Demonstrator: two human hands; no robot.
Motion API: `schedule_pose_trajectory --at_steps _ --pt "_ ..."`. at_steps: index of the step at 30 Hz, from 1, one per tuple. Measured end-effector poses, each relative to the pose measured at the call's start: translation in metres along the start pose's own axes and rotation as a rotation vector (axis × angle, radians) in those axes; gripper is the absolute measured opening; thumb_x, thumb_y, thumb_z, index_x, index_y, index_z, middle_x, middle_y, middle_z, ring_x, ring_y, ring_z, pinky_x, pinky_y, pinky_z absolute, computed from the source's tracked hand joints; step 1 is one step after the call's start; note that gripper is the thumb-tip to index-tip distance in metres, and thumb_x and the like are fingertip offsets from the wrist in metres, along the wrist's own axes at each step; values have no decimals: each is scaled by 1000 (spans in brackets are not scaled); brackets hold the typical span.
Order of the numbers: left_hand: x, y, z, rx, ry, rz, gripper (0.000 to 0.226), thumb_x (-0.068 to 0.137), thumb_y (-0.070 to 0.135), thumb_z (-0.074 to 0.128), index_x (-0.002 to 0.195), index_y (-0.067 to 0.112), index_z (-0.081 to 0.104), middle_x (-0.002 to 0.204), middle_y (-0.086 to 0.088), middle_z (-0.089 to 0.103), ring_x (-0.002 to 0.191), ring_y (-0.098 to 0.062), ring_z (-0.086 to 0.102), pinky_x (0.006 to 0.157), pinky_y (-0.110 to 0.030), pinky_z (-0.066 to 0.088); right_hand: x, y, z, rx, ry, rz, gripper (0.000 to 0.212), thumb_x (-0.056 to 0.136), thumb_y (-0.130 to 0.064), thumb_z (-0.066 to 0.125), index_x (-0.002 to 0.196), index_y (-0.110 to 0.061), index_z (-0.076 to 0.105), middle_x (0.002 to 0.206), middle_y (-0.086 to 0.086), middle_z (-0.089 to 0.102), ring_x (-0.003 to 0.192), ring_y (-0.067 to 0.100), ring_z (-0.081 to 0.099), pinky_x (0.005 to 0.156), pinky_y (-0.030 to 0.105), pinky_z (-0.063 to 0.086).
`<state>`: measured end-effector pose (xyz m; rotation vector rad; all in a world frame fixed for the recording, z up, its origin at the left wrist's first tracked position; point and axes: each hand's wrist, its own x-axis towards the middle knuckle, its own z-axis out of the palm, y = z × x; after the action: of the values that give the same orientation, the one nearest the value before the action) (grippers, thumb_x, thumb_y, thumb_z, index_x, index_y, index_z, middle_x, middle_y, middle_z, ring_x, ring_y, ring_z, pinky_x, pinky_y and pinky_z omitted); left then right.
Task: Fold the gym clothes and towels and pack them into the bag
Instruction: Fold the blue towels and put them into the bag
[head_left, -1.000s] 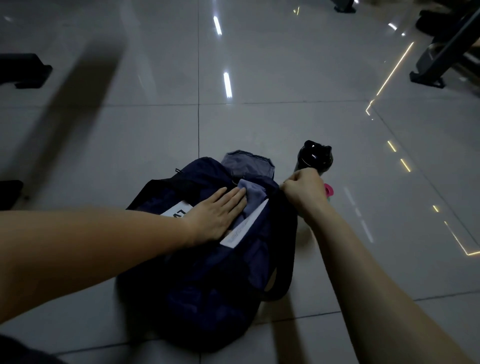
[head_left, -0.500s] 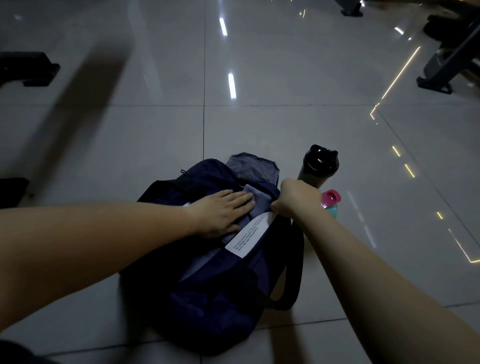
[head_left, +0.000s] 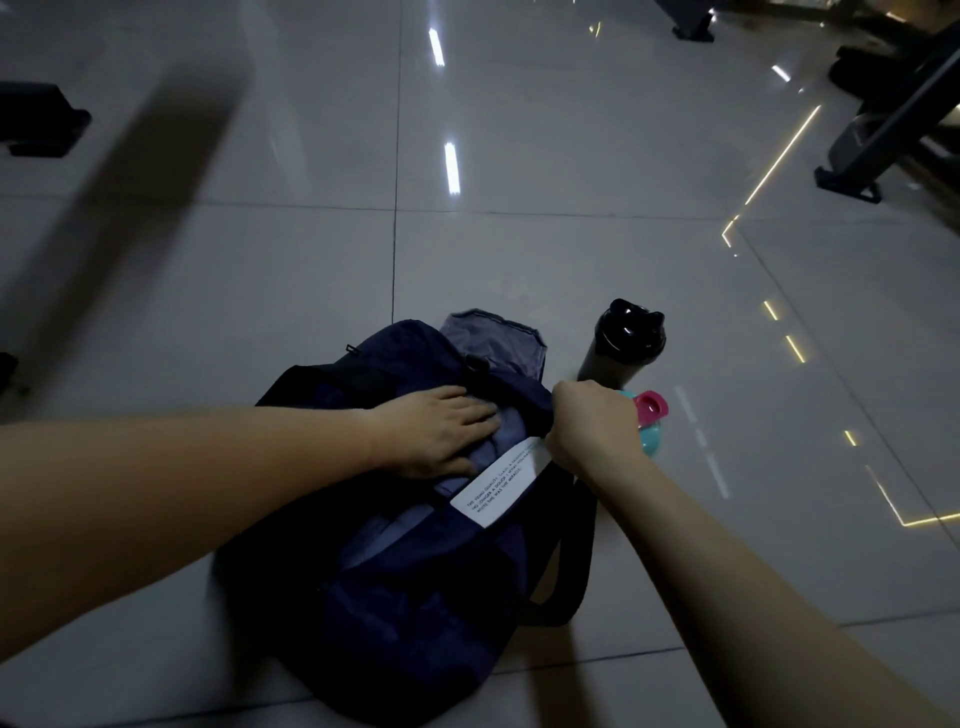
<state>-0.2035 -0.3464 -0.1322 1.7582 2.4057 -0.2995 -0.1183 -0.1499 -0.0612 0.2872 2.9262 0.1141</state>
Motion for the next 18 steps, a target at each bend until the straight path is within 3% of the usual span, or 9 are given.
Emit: schedule_pose_trajectory --at_steps 3,5,8,10,12,14,16,18 --pt "-3 -14 -1 155 189 43 53 98 49 35 123 14 66 130 -8 62 117 -28 56 104 -42 40 0 2 5 -21 8 -21 11 88 -9 57 87 -17 49 103 10 66 92 32 65 64 33 37" --pt "-11 -19 -4 204 296 -9 39 87 48 57 104 14 66 109 -7 60 97 -27 53 85 -41 42 -1 4 9 -26 44 -14 9 88 -12 60 95 -15 57 106 9 64 97 30 62 64 34 36" --pt "-24 -21 -11 195 225 -267 52 80 57 63 110 16 53 104 -5 54 92 -25 51 80 -40 39 -8 -4 10 -59 217 -101 24 75 -12 68 99 -13 63 103 10 60 97 33 57 68 36 37" --pt "-30 -20 -13 151 73 -440 57 83 61 58 117 18 45 110 -4 54 98 -25 55 86 -40 39 -16 -16 11 7 267 -335 28 72 -10 66 99 -12 66 103 11 60 97 34 58 76 40 41" --pt "-35 -16 -16 92 -41 -552 51 85 57 58 115 18 46 112 -5 57 101 -26 59 88 -40 39 -32 -31 13 139 94 -593 34 80 -15 59 113 -13 66 114 9 63 108 31 57 90 43 42" --pt "-37 -9 -19 56 -95 -575 32 89 44 58 107 18 53 107 -3 63 96 -25 62 82 -37 39 -50 -43 24 182 -86 -725 41 90 -28 49 127 -16 61 124 6 64 115 27 56 100 45 41" --pt "-37 -2 -22 1 -113 -553 14 92 29 54 95 16 56 100 -2 66 87 -24 63 72 -32 39 -64 -49 42 72 -138 -740 48 101 -46 33 133 -18 56 130 4 60 118 26 54 103 45 39" --pt "-39 1 -27 -105 -12 -563 9 93 23 52 86 17 52 96 -4 66 84 -27 63 66 -32 41 -70 -49 53 -36 -129 -705 64 101 -60 19 136 -18 53 139 5 55 126 27 51 105 47 37"
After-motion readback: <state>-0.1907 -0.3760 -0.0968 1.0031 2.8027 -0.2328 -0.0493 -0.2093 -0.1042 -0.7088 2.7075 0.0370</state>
